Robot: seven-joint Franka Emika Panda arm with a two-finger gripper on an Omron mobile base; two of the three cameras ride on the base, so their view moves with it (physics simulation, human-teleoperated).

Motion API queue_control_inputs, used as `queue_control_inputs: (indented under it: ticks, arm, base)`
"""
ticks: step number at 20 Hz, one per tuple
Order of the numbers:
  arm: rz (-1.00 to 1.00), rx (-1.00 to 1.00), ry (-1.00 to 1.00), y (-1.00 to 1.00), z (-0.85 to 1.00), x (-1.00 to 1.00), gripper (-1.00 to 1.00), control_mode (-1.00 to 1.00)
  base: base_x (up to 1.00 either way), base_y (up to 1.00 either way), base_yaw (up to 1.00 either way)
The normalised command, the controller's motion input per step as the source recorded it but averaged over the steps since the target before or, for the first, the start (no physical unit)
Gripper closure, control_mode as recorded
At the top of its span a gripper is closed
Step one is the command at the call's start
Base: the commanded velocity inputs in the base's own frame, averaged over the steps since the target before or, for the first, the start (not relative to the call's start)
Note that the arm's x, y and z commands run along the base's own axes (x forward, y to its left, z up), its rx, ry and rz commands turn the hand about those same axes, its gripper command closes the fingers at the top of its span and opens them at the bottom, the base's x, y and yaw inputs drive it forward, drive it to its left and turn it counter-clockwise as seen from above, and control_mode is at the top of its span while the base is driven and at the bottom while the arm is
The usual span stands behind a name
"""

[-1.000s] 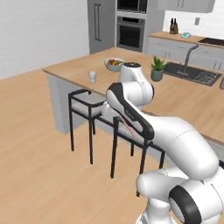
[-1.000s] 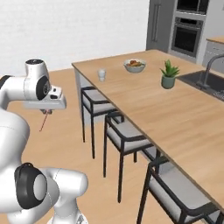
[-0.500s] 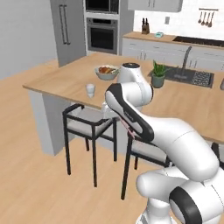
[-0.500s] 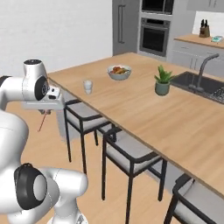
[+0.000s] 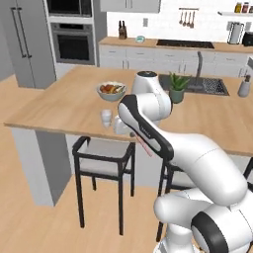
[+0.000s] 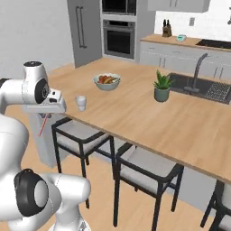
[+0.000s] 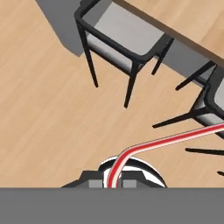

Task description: Take a straw from the drawer in front and place it inside the glass cup on the dining counter.

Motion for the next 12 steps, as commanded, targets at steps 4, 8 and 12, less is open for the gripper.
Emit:
queue_control_inputs:
  ticks: [4, 8, 12]
  arm:
    - [0.0, 0.0, 0.0, 0.0, 0.0, 0.0, 1.0, 1.0]
    - [0.0, 0.0, 0.0, 0.0, 0.0, 0.0, 1.0, 1.0]
    - [0.0, 0.0, 0.0, 0.0, 0.0, 0.0, 1.0, 1.0]
  base:
    - [0.39, 0.99, -0.55]
    - [0.33, 0.94, -0.58]
    - [0.42, 0.89, -0.57]
